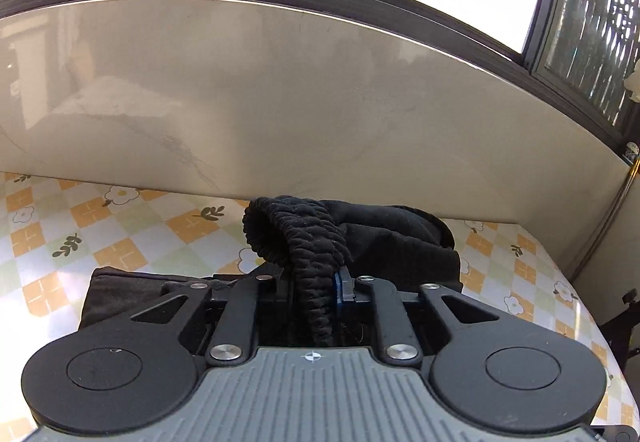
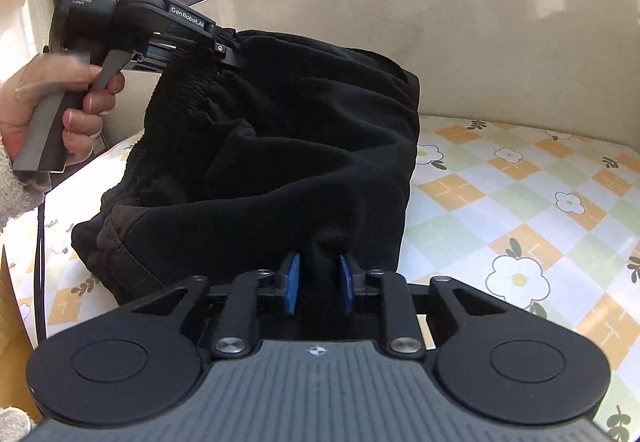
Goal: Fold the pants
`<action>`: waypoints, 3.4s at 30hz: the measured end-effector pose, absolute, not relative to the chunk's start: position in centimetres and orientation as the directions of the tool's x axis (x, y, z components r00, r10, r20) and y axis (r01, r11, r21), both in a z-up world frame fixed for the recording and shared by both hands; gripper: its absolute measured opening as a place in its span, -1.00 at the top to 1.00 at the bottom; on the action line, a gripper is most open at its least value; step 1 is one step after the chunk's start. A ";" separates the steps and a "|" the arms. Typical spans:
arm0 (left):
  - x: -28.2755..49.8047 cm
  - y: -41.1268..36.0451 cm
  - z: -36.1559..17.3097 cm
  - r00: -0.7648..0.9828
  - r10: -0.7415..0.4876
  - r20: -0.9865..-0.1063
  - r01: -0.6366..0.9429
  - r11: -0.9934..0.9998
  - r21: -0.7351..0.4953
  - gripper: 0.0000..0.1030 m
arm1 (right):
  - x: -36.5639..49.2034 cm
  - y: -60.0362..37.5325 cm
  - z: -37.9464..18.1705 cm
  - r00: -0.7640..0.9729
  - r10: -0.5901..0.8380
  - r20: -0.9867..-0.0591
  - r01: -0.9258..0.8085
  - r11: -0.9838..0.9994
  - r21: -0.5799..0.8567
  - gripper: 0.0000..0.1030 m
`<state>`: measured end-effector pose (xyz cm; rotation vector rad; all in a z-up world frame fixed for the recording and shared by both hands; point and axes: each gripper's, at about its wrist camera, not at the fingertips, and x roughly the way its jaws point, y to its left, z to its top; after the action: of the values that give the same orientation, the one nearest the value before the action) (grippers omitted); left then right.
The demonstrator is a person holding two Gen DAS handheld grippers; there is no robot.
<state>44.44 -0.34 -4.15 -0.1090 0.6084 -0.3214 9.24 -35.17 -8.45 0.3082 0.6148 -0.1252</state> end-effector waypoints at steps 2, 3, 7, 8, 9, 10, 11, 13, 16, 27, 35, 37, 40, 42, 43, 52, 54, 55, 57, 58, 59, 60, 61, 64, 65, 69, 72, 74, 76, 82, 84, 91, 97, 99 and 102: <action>44.6 1.7 -2.5 0.787 -0.340 -0.514 0.254 0.939 -0.232 0.66 | 8.8 -35.3 -8.2 0.823 0.003 -0.568 0.187 0.943 0.276 0.81; 44.9 2.4 -1.8 0.791 -0.342 -0.507 0.246 0.937 -0.249 0.66 | 8.9 -35.1 -8.0 0.829 0.013 -0.560 0.174 0.944 0.279 0.83; 45.5 5.0 -1.2 0.773 -0.366 -0.517 0.238 0.924 -0.299 0.66 | 9.9 -33.8 -7.8 0.834 0.022 -0.552 0.138 0.959 0.247 0.84; 45.7 5.7 -1.6 0.765 -0.368 -0.528 0.236 0.924 -0.301 0.65 | 10.3 -33.7 -8.0 0.830 0.025 -0.557 0.136 0.960 0.245 0.84; 46.0 6.3 -2.2 0.758 -0.367 -0.540 0.226 0.923 -0.310 0.65 | 10.9 -33.8 -8.3 0.827 0.027 -0.561 0.136 0.959 0.247 0.83; 46.8 7.2 -3.5 0.741 -0.359 -0.567 0.195 0.923 -0.331 0.64 | 11.3 -33.7 -8.5 0.825 0.030 -0.565 0.135 0.959 0.248 0.83; 47.4 8.0 -4.8 0.727 -0.347 -0.593 0.158 0.925 -0.347 0.64 | 11.6 -33.7 -8.6 0.823 0.033 -0.567 0.134 0.959 0.250 0.82; 48.9 9.5 -8.2 0.695 -0.316 -0.646 0.078 0.926 -0.368 0.61 | 12.3 -33.5 -8.9 0.817 0.052 -0.575 0.121 0.958 0.259 0.82; 49.6 11.0 -11.6 0.684 -0.297 -0.666 0.021 0.921 -0.389 0.53 | 13.3 -33.0 -9.4 0.792 0.062 -0.607 0.106 0.966 0.237 0.82; 48.9 11.9 -11.1 0.700 -0.188 -0.689 0.032 0.972 -0.232 -0.67 | 13.1 -32.3 -10.1 0.780 0.003 -0.626 0.151 0.969 0.193 0.77; 41.5 14.3 -7.1 0.722 -0.300 -0.623 0.145 0.947 -0.287 -0.74 | 13.1 -32.6 -9.7 0.779 -0.002 -0.627 0.159 0.968 0.195 0.73; 39.8 14.7 -6.9 0.738 -0.298 -0.606 0.148 0.947 -0.285 -0.74 | 13.1 -32.5 -9.8 0.779 -0.007 -0.626 0.167 0.966 0.196 0.73; 37.9 15.9 -6.7 0.745 -0.320 -0.585 0.148 0.935 -0.323 -0.74 | 13.1 -32.4 -9.6 0.778 -0.010 -0.628 0.173 0.965 0.199 0.73; 36.8 16.3 -6.8 0.744 -0.338 -0.576 0.160 0.928 -0.338 -0.74 | 13.0 -32.3 -9.6 0.776 -0.012 -0.631 0.177 0.964 0.200 0.73; 36.2 16.3 -6.9 0.738 -0.356 -0.574 0.174 0.921 -0.348 -0.74 | 13.0 -32.4 -9.6 0.775 -0.012 -0.632 0.179 0.963 0.201 0.73; 33.8 12.8 -9.5 0.657 -0.451 -0.603 0.296 0.891 -0.344 -0.71 | 13.1 -31.7 -9.3 0.768 -0.034 -0.639 0.199 0.962 0.187 0.73; 33.5 12.5 -10.5 0.650 -0.452 -0.611 0.292 0.891 -0.348 -0.27 | 12.9 -31.6 -9.2 0.768 -0.026 -0.640 0.190 0.963 0.189 0.73; 33.1 12.5 -10.7 0.660 -0.430 -0.616 0.289 0.902 -0.321 0.16 | 12.8 -31.4 -9.1 0.764 -0.016 -0.645 0.182 0.965 0.191 0.73; 32.7 13.2 -11.0 0.650 -0.448 -0.614 0.287 0.892 -0.348 0.18 | 12.5 -31.0 -9.0 0.751 -0.006 -0.661 0.164 0.970 0.178 0.80; 32.7 13.8 -11.1 0.640 -0.459 -0.616 0.280 0.886 -0.368 0.19 | 12.4 -30.8 -9.3 0.740 0.000 -0.672 0.157 0.972 0.173 0.80; 32.6 14.2 -11.3 0.637 -0.459 -0.619 0.290 0.887 -0.360 0.19 | 12.3 -30.8 -9.5 0.735 0.000 -0.678 0.158 0.972 0.172 0.82; 32.5 14.5 -11.4 0.638 -0.450 -0.625 0.300 0.892 -0.337 0.20 | 12.3 -30.8 -9.8 0.734 0.001 -0.679 0.160 0.972 0.174 0.82; 32.6 14.7 -12.0 0.635 -0.438 -0.636 0.290 0.899 -0.329 0.21 | 12.1 -30.9 -10.1 0.736 0.003 -0.677 0.166 0.969 0.184 0.82; 32.8 15.2 -13.4 0.634 -0.441 -0.635 0.263 0.895 -0.360 0.21 | 11.7 -31.2 -9.9 0.743 0.004 -0.669 0.186 0.959 0.213 0.82; 32.9 15.1 -13.5 0.642 -0.434 -0.632 0.258 0.899 -0.355 0.17 | 11.4 -31.4 -9.6 0.749 -0.002 -0.663 0.195 0.956 0.217 0.82; 33.0 15.5 -13.9 0.647 -0.437 -0.625 0.243 0.895 -0.375 0.05 | 9.5 -33.2 -8.6 0.774 -0.073 -0.629 0.284 0.928 0.242 0.79; 32.8 15.9 -14.0 0.646 -0.453 -0.614 0.239 0.885 -0.400 0.02 | 8.7 -33.9 -9.3 0.739 -0.068 -0.671 0.318 0.912 0.258 0.79; 32.7 15.8 -14.0 0.651 -0.453 -0.609 0.249 0.886 -0.392 0.01 | 8.0 -33.5 -9.7 0.726 -0.055 -0.685 0.311 0.915 0.256 0.79; 32.6 15.8 -13.9 0.655 -0.449 -0.607 0.254 0.888 -0.383 0.01 | 7.6 -33.2 -9.8 0.727 -0.047 -0.685 0.311 0.912 0.268 0.79; 32.9 17.4 -14.0 0.672 -0.435 -0.599 0.225 0.891 -0.395 0.01 | 7.6 -31.9 -9.7 0.729 -0.003 -0.684 0.280 0.914 0.294 0.79; 32.7 17.8 -14.0 0.680 -0.429 -0.594 0.217 0.892 -0.396 0.01 | 7.7 -31.7 -9.7 0.728 -0.009 -0.685 0.278 0.918 0.283 0.79; 31.9 18.1 -14.5 0.708 -0.421 -0.567 0.203 0.890 -0.408 -0.06 | 6.9 -31.7 -10.3 0.756 -0.046 -0.653 0.310 0.904 0.295 0.79; 30.9 18.3 -15.0 0.745 -0.403 -0.531 0.162 0.883 -0.441 -0.09 | 6.9 -31.7 -10.2 0.769 -0.055 -0.636 0.328 0.889 0.320 0.76; 30.3 18.4 -15.2 0.757 -0.392 -0.522 0.149 0.882 -0.446 -0.09 | 6.9 -32.0 -10.0 0.778 -0.047 -0.626 0.325 0.883 0.338 0.70; 29.6 18.1 -15.1 0.768 -0.372 -0.522 0.150 0.896 -0.418 -0.09 | 7.1 -32.7 -9.1 0.802 -0.057 -0.595 0.324 0.878 0.352 0.53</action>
<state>29.57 18.13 -15.14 -0.3668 0.6367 -0.2903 7.12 -32.68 -9.06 0.4607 0.6108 -0.2124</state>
